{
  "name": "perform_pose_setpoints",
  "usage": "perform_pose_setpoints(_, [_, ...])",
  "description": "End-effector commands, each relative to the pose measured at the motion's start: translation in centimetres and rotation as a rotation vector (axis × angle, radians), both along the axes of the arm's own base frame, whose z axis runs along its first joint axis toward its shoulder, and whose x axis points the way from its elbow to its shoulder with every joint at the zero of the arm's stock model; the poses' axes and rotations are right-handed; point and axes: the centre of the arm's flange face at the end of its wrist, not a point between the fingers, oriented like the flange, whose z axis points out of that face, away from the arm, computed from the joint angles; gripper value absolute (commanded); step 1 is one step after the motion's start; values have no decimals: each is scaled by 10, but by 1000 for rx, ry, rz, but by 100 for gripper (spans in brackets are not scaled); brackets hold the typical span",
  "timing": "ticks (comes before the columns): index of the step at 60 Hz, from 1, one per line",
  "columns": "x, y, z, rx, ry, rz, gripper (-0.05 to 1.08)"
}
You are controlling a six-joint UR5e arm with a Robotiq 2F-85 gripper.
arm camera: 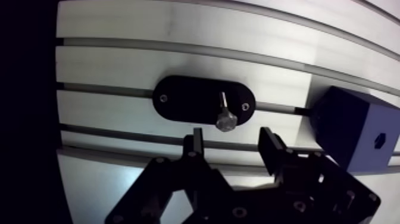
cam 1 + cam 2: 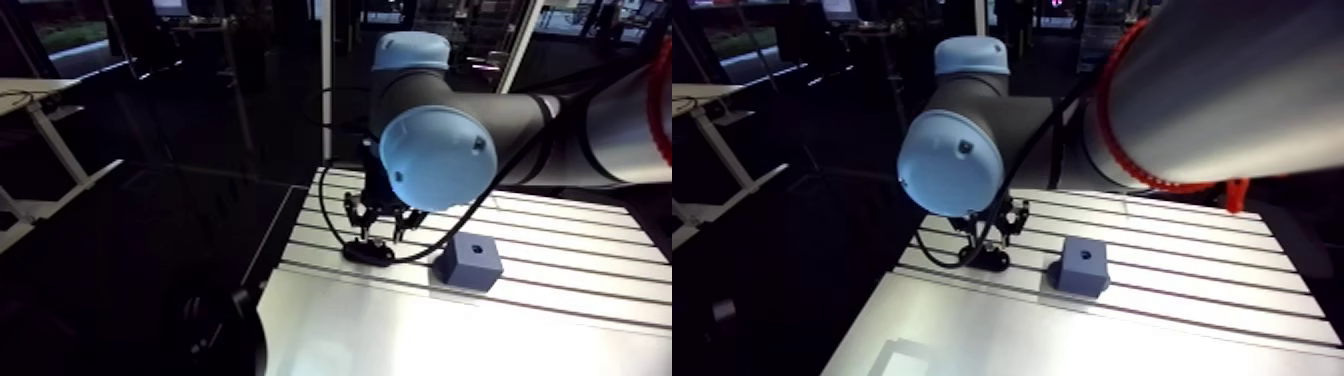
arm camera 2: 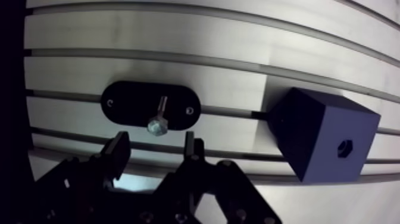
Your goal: Pick up the M10 bolt and insert it into the hex recess until seated.
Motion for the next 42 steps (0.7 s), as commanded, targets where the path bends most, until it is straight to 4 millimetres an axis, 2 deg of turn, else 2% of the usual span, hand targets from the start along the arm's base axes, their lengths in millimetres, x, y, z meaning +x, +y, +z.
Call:
perform_pose_setpoints(1, [-2, -1, -7, -1, 2, 6, 43])
perform_pose_setpoints(14, [-2, -1, -13, 1, -8, 6, 45])
perform_pose_setpoints(42, [-3, -1, -14, 2, -10, 10, 50])
